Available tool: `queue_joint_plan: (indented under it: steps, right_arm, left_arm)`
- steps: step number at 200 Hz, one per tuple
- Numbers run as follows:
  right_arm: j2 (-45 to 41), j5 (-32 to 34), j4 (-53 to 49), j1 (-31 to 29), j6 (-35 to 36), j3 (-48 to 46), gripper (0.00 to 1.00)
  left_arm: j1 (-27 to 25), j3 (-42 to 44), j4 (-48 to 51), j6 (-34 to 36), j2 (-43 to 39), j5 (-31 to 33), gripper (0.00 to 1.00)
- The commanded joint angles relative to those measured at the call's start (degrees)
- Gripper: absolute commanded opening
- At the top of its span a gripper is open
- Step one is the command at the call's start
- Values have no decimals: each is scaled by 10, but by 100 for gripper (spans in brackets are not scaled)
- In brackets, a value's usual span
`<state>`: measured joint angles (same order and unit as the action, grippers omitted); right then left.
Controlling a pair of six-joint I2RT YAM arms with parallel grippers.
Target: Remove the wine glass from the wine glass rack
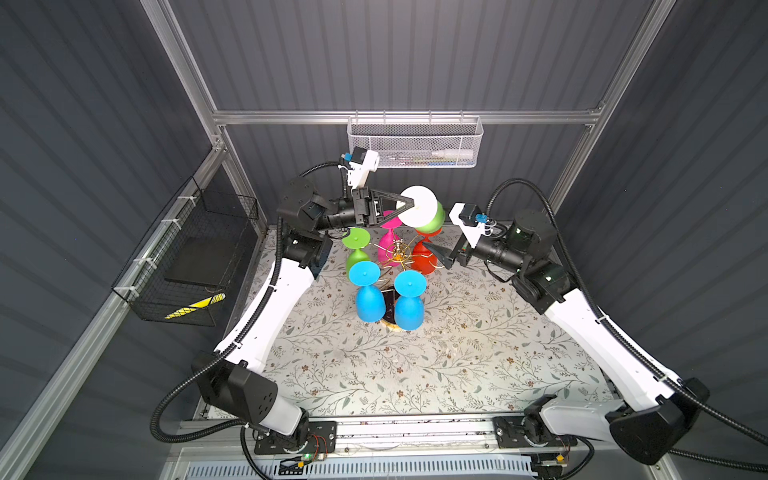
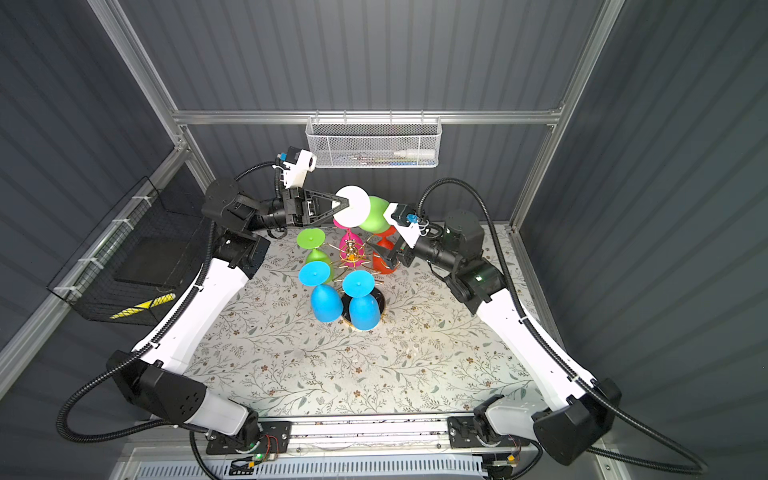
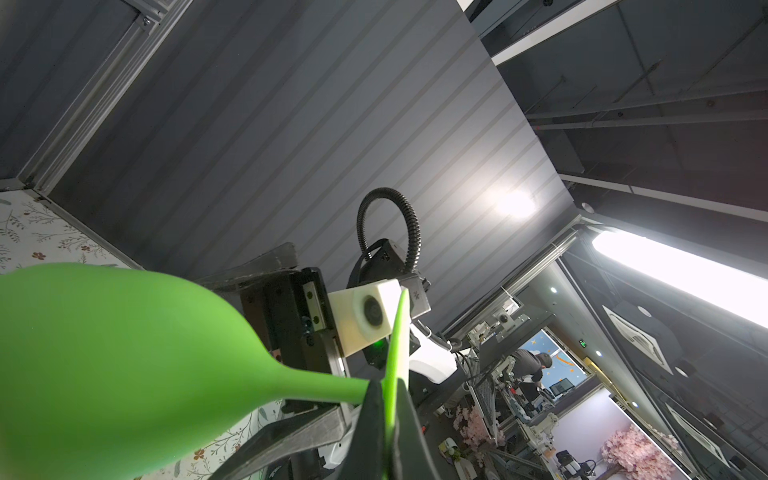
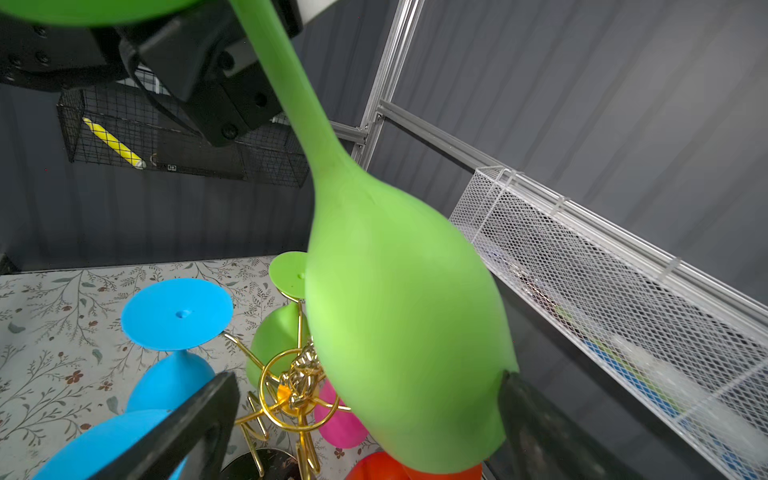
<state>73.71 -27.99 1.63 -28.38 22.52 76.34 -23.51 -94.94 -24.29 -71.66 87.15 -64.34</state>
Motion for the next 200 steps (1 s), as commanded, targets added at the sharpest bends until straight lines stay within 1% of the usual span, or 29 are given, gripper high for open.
queue_joint_plan:
  steps: [1, 49, 119, 160, 180, 200]
  right_arm:
    - [9, -6, 45, 1, 8, 22, 99]
    - [36, 3, 80, 2, -7, 38, 99]
    - [70, -6, 86, -2, -22, 62, 99]
    - [83, -10, 80, -5, -33, 73, 99]
    - [84, -7, 78, -6, -38, 73, 96]
    - [82, -2, 75, -7, -41, 69, 88]
  left_arm:
    - [3, -14, -30, -17, -8, -5, 0]
    - [3, -7, -35, -24, -12, -1, 0]
    - [3, 3, -73, -57, -15, 0, 0]
    - [3, 9, -77, -60, -16, 2, 0]
    - [3, 11, -78, -60, -16, 2, 0]
    - [3, 13, -79, -59, -15, 2, 0]
